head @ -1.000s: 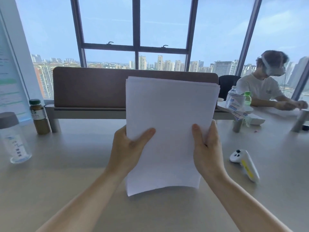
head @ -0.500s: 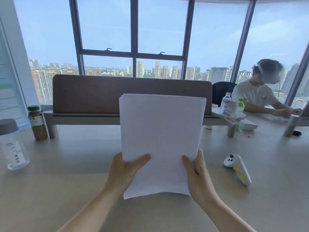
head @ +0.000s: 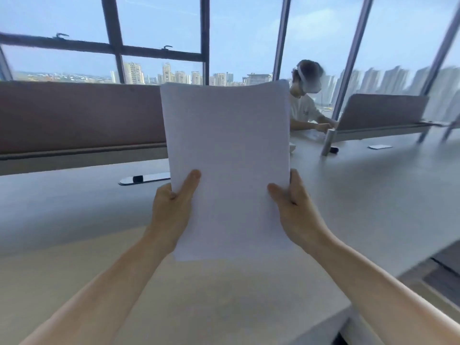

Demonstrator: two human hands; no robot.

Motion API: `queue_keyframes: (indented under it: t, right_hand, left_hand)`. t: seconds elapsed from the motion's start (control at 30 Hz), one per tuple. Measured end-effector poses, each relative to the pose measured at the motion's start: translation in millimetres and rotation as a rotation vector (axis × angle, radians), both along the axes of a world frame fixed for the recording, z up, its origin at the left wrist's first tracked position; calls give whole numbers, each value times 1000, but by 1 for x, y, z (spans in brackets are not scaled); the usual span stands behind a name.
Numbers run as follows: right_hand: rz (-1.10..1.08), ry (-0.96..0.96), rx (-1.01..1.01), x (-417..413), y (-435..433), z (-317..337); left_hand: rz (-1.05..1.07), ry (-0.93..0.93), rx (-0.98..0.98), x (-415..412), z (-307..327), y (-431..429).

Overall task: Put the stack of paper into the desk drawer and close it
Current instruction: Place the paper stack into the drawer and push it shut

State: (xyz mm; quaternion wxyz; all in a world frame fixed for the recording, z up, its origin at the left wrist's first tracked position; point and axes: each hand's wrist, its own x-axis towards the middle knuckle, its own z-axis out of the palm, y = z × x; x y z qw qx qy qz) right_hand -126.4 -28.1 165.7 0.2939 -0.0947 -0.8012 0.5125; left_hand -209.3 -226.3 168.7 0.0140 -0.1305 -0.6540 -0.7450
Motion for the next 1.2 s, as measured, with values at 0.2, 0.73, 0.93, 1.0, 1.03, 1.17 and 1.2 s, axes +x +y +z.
queue_keyframes:
  t: [0.2, 0.73, 0.93, 1.0, 1.03, 1.17, 1.2]
  right_hand:
    - [-285, -133, -120, 122, 96, 6]
    - [-709, -831, -276, 398, 256, -95]
    - [-555, -1164, -147, 384, 280, -99]
    - [-487, -1270, -68, 367, 289, -97]
    - [-452, -1325, -21, 358, 295, -98]
    - [-331, -1513, 234, 317, 305, -101]
    - [-314, -1529, 282, 309, 308, -105]
  left_hand:
    - [-276, 2, 61, 73, -14, 120]
    - [-901, -353, -518, 283, -136, 304]
    - [-1105, -493, -691, 290, -158, 312]
    - [-1180, -527, -691, 294, -158, 314]
    - [-1197, -541, -699, 296, -158, 316]
    - [-1192, -585, -777, 288, -160, 328]
    - [-1183, -603, -789, 284, -161, 330]
